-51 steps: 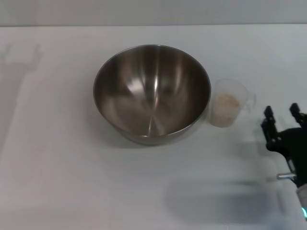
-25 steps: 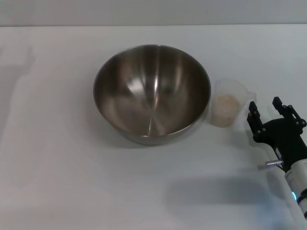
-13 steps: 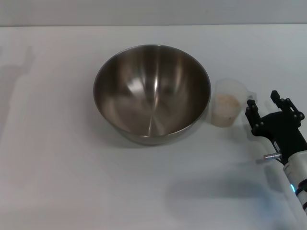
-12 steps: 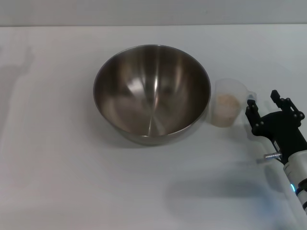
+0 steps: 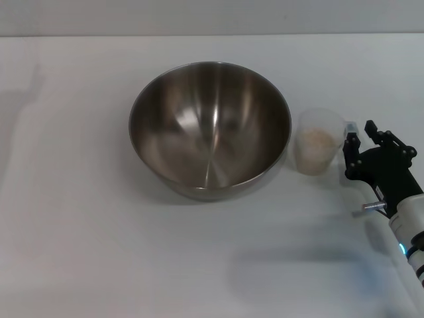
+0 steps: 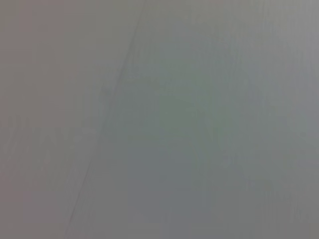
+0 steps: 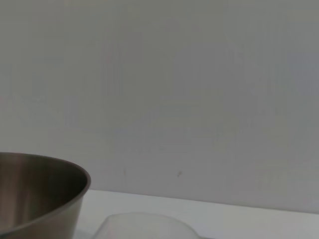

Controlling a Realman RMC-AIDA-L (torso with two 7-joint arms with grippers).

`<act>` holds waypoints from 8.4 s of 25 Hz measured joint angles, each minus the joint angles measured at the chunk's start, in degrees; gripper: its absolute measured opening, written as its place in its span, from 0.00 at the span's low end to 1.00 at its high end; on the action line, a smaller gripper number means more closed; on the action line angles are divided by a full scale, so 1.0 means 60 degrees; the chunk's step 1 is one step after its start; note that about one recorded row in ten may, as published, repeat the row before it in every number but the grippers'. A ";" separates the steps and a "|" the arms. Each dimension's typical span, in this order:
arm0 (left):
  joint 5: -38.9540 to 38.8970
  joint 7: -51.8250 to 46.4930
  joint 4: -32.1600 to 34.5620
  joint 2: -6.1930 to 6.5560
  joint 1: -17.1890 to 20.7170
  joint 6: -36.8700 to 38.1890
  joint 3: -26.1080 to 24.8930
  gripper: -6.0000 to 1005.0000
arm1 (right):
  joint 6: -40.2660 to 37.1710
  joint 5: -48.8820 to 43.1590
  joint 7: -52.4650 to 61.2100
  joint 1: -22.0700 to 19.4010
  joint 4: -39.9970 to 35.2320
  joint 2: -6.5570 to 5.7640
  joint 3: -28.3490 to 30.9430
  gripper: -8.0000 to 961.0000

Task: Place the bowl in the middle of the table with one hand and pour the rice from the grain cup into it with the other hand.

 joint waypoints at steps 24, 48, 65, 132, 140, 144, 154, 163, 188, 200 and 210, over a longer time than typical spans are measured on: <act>-0.0001 0.0088 0.0109 0.0006 0.0029 -0.0060 -0.0024 0.81 | -0.0384 -0.0001 0.0249 0.0280 -0.0195 0.0039 0.0538 0.03; 0.0000 -0.0004 0.0034 -0.0027 0.0005 0.0013 0.0005 0.81 | -0.3167 -0.1774 -0.6619 0.2209 -0.0785 0.0011 0.0605 0.03; 0.0000 0.0068 -0.0434 -0.0102 0.0101 -0.0012 -0.0024 0.81 | -0.2246 -0.4481 -1.1253 0.3165 -0.1946 -0.0023 0.0665 0.03; 0.0001 0.0354 -0.0407 -0.0527 0.0157 0.0413 -0.0353 0.81 | 0.1863 -0.0645 0.1679 0.1735 -0.0041 0.0024 0.2904 0.04; 0.0001 0.0357 -0.0475 -0.0587 0.0252 0.0628 -0.0308 0.81 | 0.2457 -0.0644 0.1725 0.2035 -0.0318 0.0003 0.2926 0.04; -0.0002 0.0371 -0.0528 -0.0609 0.0313 0.0630 -0.0303 0.81 | 0.2926 -0.0701 0.1735 0.2336 -0.0578 -0.0025 0.2887 0.04; 0.0000 0.0378 -0.0595 -0.0615 0.0369 0.0630 -0.0313 0.81 | 0.2977 -0.0749 0.1738 0.2353 -0.0698 -0.0045 0.2607 0.21; 0.0001 0.0382 -0.0595 -0.0562 0.0326 0.0629 -0.0304 0.81 | 0.2747 -0.0749 0.1737 0.2105 -0.0871 -0.0014 0.2197 0.28; 0.0001 0.0410 -0.0460 -0.0480 0.0880 0.0749 -0.0257 0.81 | -0.4623 -0.0466 0.1624 0.0953 -0.1250 -0.0052 0.1654 0.38; 0.0001 0.1166 0.0857 -0.0607 0.0617 0.0726 0.0252 0.81 | -0.4614 -0.0397 0.1666 0.2490 -0.2590 -0.0087 0.2876 0.44; -0.0015 0.1486 0.1224 -0.0699 0.0337 0.0762 0.0410 0.81 | -0.4334 -0.0392 0.1717 0.2926 -0.2718 -0.0126 0.2888 0.44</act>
